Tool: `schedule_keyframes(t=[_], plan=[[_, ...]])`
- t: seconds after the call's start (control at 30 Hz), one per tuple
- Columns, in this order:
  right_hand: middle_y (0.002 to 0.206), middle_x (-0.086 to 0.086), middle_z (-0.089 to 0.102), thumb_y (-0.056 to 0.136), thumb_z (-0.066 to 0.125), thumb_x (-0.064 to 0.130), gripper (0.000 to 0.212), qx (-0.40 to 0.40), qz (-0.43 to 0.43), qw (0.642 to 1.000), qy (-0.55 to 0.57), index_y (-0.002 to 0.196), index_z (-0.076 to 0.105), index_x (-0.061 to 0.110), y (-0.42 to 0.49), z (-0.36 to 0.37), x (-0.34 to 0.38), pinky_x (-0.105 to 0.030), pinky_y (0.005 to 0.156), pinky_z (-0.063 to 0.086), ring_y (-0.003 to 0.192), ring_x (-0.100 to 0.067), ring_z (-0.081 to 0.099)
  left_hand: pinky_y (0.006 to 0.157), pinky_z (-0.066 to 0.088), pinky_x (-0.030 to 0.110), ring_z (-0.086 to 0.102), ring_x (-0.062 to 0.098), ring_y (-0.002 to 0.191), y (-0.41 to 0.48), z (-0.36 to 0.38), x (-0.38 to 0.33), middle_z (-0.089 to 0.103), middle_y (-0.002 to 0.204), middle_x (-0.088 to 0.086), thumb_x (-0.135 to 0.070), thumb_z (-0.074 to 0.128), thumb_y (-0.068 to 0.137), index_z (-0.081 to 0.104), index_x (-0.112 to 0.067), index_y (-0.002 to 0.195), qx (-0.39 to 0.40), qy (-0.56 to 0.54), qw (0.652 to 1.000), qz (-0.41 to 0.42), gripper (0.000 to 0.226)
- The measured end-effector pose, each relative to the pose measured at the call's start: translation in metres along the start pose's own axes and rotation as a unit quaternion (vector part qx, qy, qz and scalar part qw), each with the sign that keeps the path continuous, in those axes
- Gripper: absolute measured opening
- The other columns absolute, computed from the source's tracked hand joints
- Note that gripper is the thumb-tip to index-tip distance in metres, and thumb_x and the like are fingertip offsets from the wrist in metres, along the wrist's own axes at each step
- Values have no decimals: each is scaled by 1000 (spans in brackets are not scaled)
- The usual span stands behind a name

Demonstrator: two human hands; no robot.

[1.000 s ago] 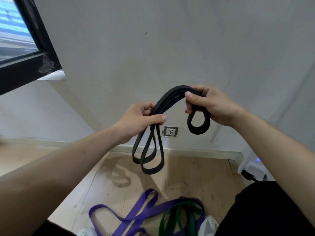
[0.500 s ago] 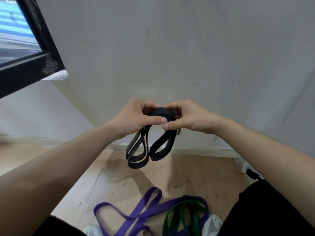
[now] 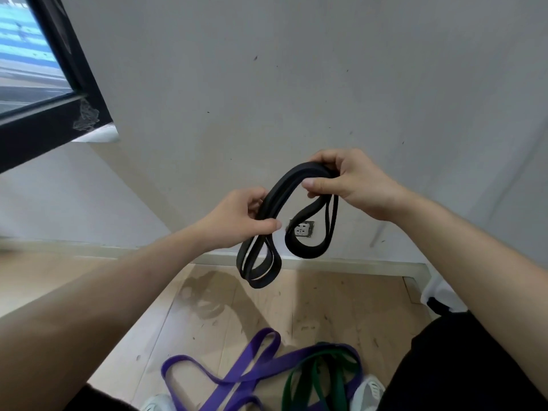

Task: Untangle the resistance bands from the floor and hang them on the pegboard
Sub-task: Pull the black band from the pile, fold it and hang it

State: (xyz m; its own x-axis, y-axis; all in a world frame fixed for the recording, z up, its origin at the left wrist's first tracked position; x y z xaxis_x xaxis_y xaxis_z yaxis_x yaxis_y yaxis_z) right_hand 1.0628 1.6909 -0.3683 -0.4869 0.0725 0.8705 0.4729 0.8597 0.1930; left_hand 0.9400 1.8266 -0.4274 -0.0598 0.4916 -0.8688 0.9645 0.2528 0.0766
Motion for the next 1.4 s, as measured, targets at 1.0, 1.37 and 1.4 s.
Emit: schedule_keyframes(t=[1.0,1.37,1.4], plan=[[89,-18,70,89,75,17,39,-97,-119,986,-72,125,62,26,37,-58,130,-37,80,56,85,-31,68,78,59,25,74,30,86,33,-132,-157,74,101,16,-13,75,90,69,-9,108,-198,-79,972,103,20],[91,0,72,93,71,25,32,-225,-249,938,-88,122,63,36,84,-108,269,-27,78,57,81,-16,69,85,58,33,74,18,83,42,-218,-256,78,96,6,-26,76,90,68,-22,109,-312,-263,896,176,21],[91,0,72,94,71,25,29,-227,-262,934,-89,119,64,37,89,-108,281,-25,77,56,79,-14,68,86,58,34,74,18,83,44,-227,-262,78,96,6,-26,77,89,69,-21,108,-324,-271,889,180,21]])
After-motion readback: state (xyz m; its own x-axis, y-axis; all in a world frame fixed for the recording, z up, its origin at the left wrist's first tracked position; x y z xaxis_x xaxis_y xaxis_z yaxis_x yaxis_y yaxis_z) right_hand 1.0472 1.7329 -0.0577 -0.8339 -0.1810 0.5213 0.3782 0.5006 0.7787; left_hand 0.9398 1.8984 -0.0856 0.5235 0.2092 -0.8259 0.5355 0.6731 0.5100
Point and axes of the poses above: each hand's wrist, its own y-axis towards the middle knuckle, its own z-axis out of the palm, x = y × z, the point moved 7 cm from there along y, towards the middle knuckle
